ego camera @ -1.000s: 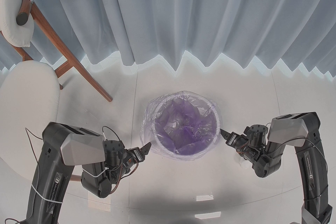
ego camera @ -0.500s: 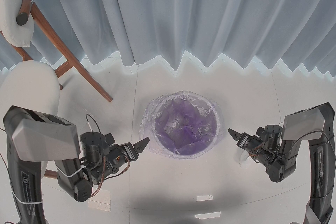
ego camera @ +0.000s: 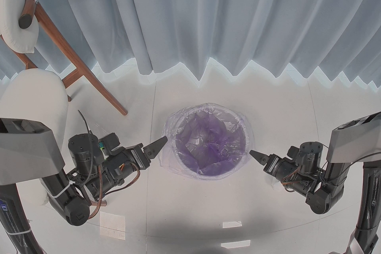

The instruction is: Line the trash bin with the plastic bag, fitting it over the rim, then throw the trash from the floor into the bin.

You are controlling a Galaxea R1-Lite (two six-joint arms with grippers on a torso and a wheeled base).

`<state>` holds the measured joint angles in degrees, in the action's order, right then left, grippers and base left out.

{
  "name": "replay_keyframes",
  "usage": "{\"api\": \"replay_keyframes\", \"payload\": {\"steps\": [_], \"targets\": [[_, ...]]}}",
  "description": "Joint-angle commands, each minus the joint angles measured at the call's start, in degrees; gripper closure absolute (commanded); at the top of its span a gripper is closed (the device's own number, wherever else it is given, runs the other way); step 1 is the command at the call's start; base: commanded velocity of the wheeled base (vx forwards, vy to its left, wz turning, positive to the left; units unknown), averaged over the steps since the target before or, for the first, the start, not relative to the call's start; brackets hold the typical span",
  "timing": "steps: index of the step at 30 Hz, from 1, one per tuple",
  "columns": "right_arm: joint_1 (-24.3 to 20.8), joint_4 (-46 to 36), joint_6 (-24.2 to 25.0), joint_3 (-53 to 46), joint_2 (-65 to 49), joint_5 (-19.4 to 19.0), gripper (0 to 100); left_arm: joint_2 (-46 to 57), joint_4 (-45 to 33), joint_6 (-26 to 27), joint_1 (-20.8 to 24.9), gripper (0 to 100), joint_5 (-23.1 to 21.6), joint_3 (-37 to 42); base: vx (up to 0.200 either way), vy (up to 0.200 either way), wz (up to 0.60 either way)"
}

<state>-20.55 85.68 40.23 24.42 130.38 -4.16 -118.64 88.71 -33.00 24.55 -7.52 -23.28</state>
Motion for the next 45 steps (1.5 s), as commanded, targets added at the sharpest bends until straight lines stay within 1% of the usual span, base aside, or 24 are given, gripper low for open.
{"api": "replay_keyframes", "payload": {"steps": [1,2,4,6,9,10,11,14,17,18,22,23,28,31,34,37,38,39,40,41,45], "targets": [[-4.1,-4.9,1.0,1.2,-0.7,0.1,0,6.0,0.1,-0.3,1.4,0,3.4,1.8,0.000,0.000,0.00],[-5.4,-9.5,1.2,3.8,-0.9,0.1,0,7.0,0.1,-0.4,1.6,0,4.3,2.7,0.000,0.000,0.00],[-6.1,-13.5,1.2,6.7,-1.0,0.2,0,7.8,0.1,-0.4,1.6,0,5.1,3.6,0.000,0.000,0.00],[-6.4,-18.0,1.3,10.9,-1.0,0.7,0,10.9,0.1,-0.7,1.7,0,6.4,4.5,0.000,0.000,0.00],[-6.4,-23.0,1.4,17.2,-0.7,1.6,0,15.2,0.1,-2.8,2.0,0,6.6,5.7,0.000,0.000,0.00],[-6.4,-23.0,1.4,17.2,-0.7,1.6,0,17.0,0.1,-3.5,2.3,0,6.7,6.0,0.000,0.000,0.00],[-6.4,-27.4,1.4,21.2,-0.7,2.0,0,18.4,0.0,-3.7,2.5,0,6.7,6.2,0.000,0.000,0.00],[-6.5,-33.2,1.4,25.2,-0.7,2.0,0,21.2,0.0,-3.7,2.5,0,6.9,8.7,0.000,0.000,0.00],[-6.5,-36.4,1.4,27.4,-0.1,2.4,0,22.5,0.1,-3.6,2.5,0,6.9,10.5,0.000,0.000,0.00],[-6.5,-37.7,1.4,29.2,1.1,3.3,0,23.7,0.1,-3.7,2.4,0,6.6,11.5,0.000,0.000,0.00],[-7.4,-38.1,1.3,31.9,3.1,5.3,0,25.2,0.0,-3.6,2.5,0,6.4,13.5,0.000,0.000,0.00],[-7.6,-38.1,1.3,32.1,3.3,5.5,100,25.3,0.1,-3.6,2.5,0,6.4,13.9,0.000,0.000,0.00],[-8.5,-40.1,1.3,31.8,3.4,5.8,100,25.1,0.0,-3.6,2.1,0,6.6,14.6,0.000,0.000,0.00],[-8.5,-40.9,0.5,32.4,3.2,7.1,100,24.9,0.1,-3.3,2.0,0,6.7,14.5,0.000,0.000,0.00],[-8.2,-41.0,-3.6,33.6,2.8,7.8,100,24.9,0.0,-3.3,2.0,0,6.7,14.6,0.000,0.000,0.00],[-6.6,-40.9,-10.8,33.7,1.4,7.7,100,24.9,0.1,-3.3,2.0,0,6.6,14.6,0.000,0.000,0.00],[-6.6,-40.9,-10.8,33.7,1.4,7.7,100,24.9,0.1,-3.3,2.0,0,6.6,14.6,0.000,0.000,0.00],[-5.8,-40.9,-14.7,33.9,1.0,7.1,100,24.9,0.1,-3.3,2.0,0,6.6,14.6,0.000,0.000,0.00],[-5.0,-40.9,-18.4,34.1,0.7,5.8,100,24.9,0.1,-3.3,2.0,0,6.6,14.5,0.000,0.000,0.00],[-4.4,-40.9,-21.0,34.6,0.4,4.5,100,24.9,0.1,-3.2,2.0,0,6.5,14.5,0.000,0.000,0.00],[-1.5,-40.7,-34.5,36.6,0.5,-4.3,100,24.7,0.0,-3.2,2.0,0,6.4,14.5,0.000,0.000,0.00]]}}
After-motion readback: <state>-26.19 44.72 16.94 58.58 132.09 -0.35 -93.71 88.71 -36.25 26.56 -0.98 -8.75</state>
